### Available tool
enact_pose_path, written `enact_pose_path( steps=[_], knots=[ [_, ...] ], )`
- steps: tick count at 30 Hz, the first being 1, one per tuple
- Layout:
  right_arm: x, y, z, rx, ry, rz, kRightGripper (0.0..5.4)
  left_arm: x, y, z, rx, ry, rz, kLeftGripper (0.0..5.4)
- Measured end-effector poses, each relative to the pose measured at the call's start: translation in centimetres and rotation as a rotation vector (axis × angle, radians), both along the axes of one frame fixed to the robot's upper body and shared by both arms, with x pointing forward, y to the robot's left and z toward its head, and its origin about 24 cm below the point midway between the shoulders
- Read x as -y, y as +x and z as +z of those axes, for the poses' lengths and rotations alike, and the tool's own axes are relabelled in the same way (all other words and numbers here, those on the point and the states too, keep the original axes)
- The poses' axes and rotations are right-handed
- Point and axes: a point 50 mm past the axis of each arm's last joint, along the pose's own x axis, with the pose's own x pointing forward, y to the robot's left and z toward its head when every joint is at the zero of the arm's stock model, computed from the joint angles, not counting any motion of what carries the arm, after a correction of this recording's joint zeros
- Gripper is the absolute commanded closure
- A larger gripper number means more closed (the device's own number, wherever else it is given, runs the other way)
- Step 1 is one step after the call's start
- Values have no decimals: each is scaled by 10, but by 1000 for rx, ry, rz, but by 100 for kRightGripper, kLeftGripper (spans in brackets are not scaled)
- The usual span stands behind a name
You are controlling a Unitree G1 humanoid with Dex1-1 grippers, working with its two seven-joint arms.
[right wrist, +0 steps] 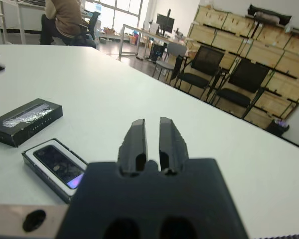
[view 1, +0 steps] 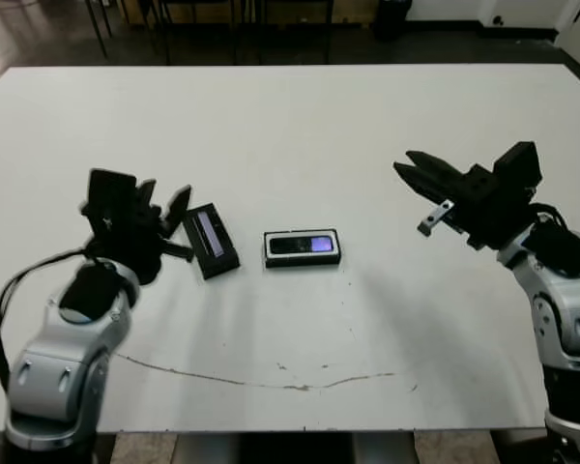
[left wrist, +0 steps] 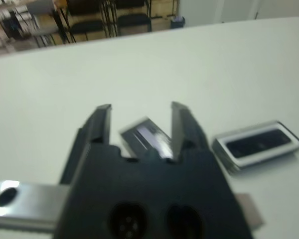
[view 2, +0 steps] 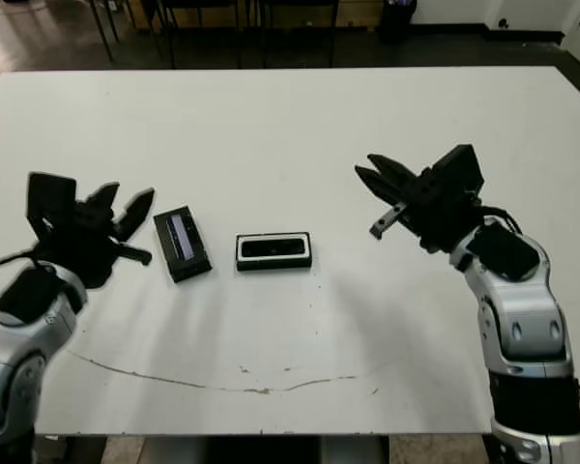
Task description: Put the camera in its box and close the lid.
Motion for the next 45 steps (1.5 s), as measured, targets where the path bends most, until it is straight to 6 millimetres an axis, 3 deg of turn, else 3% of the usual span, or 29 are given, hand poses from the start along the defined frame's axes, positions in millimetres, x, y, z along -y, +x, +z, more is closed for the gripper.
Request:
enact_pose_path(
  steps=[8, 13, 26, 45],
  knots=[
    [-4, -2, -4, -19, 5, 7, 540, 20, -9, -16, -83, -145, 78, 102],
    [-7, -2, -7, -29, 3, 16, 540, 28, -10, -22, -110, -150, 156, 2],
    [-8, 0, -13, -54, 20, 45, 540, 31, -8, -27, -87, -129, 292, 2],
    [-10, -2, -17, -67, 34, 79, 540, 48, -2, -34, -100, -39, 266, 2]
  ],
)
